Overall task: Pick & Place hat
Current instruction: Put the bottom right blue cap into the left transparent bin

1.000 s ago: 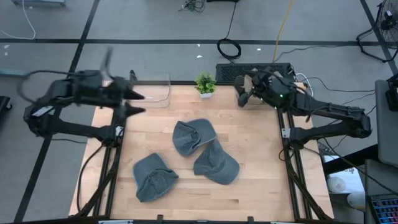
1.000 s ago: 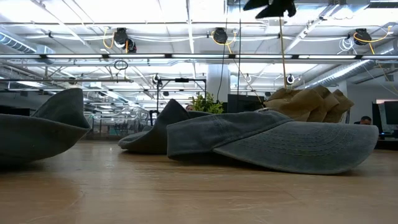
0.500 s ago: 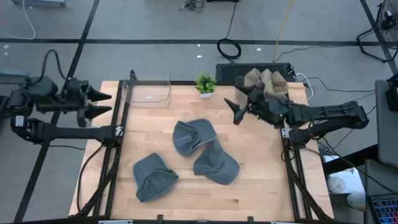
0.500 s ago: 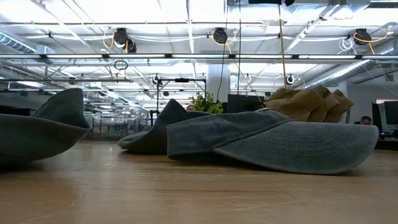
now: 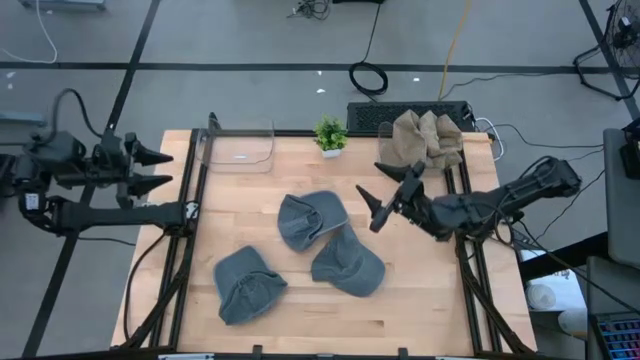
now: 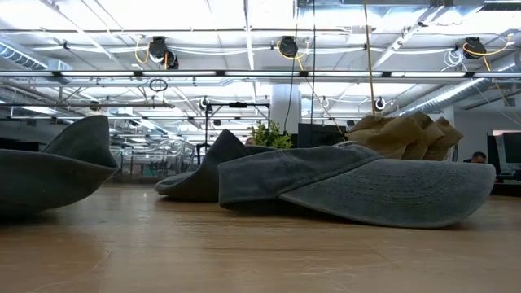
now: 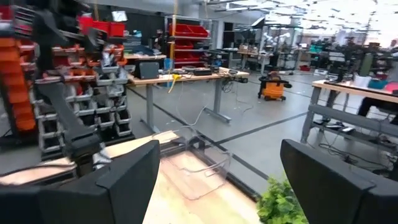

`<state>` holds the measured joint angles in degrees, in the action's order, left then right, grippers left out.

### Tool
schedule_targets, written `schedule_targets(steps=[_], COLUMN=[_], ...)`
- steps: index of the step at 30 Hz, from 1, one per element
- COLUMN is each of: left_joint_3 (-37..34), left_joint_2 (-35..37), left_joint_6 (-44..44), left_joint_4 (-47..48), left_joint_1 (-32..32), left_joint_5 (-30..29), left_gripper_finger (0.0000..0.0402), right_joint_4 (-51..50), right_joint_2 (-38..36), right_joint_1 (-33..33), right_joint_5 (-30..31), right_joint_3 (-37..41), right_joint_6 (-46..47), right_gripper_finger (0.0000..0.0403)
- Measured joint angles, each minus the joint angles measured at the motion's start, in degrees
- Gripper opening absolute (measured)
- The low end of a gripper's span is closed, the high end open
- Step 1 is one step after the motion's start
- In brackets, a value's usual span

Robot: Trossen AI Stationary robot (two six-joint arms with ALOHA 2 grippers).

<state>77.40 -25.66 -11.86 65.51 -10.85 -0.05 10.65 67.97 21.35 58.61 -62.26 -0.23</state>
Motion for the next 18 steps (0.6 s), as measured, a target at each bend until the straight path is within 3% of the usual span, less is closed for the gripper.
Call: schedule_targets(steps=[9,13,18], left_joint_3=[-19.45,-23.60,-25.36], left_joint_2=[10.93,13.50,13.84], left_joint_6=[-9.32,-15.44,-24.43], left_joint_4=[-11.45,-15.23,-15.61], left_joint_1=[0.00,0.00,0.00], left_joint_5=[1.53,1.60,3.56], left_gripper_finger=[0.0273,0.0284,0.0297], right_joint_4=[-0.28,-0.23,-3.10], right_joint_2=[0.13,0.04,-0.19], right_joint_1=[2.42,2.48,3.80], right_joint_5=[1.57,1.44,1.40], right_joint_3=[0.00,0.00,0.00], right_joint_6=[-3.28,-2.23,7.14], right_gripper_finger=[0.0322,0.0322,0.0322])
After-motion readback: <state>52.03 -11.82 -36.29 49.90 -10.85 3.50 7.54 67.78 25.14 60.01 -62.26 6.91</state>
